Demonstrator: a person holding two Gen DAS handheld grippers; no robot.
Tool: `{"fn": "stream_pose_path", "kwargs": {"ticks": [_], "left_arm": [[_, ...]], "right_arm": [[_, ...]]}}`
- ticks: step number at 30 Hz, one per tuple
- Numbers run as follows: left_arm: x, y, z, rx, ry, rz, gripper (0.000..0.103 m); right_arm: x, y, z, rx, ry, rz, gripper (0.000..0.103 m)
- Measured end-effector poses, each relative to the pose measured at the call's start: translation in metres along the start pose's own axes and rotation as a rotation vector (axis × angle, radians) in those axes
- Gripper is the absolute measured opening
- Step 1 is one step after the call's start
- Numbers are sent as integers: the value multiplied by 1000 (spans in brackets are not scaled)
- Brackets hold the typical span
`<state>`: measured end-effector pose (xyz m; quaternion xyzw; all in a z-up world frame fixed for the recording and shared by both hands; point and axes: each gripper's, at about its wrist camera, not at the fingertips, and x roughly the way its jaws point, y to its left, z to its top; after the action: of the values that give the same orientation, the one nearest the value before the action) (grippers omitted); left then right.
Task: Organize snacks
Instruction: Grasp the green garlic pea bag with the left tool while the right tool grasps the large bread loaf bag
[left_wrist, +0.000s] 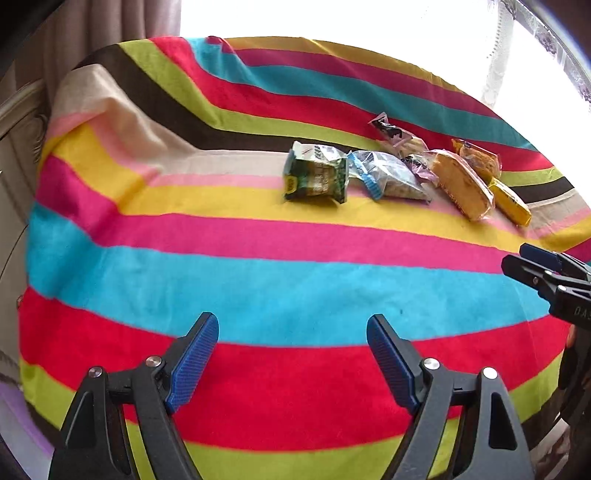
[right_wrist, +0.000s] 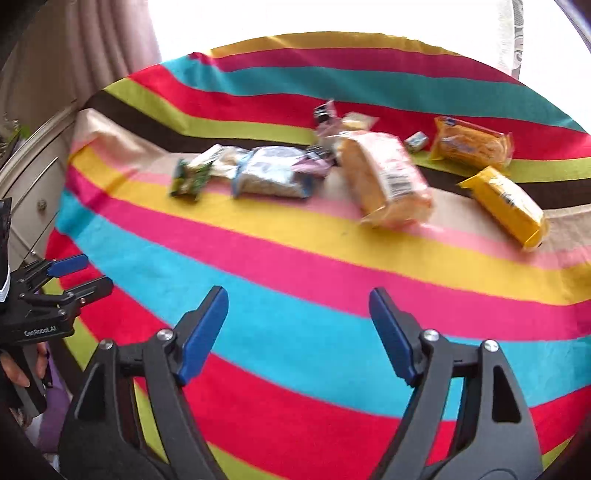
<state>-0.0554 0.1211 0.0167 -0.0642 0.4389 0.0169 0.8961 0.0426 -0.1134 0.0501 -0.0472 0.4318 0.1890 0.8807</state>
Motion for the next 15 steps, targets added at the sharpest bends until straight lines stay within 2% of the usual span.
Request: {"fn": "stream_pose_path", "kwargs": {"ticks": [3, 8, 15], "left_arm": [[24, -7, 24, -2, 16, 0, 83], [60, -14, 57, 5, 27, 5, 83], [97, -21, 95, 62, 0, 69, 85]], "right_arm": [[21, -28, 22, 9, 4, -23, 85], [61, -52, 54, 1, 25, -35, 86], [98, -65, 74, 40, 45, 26, 86]]}}
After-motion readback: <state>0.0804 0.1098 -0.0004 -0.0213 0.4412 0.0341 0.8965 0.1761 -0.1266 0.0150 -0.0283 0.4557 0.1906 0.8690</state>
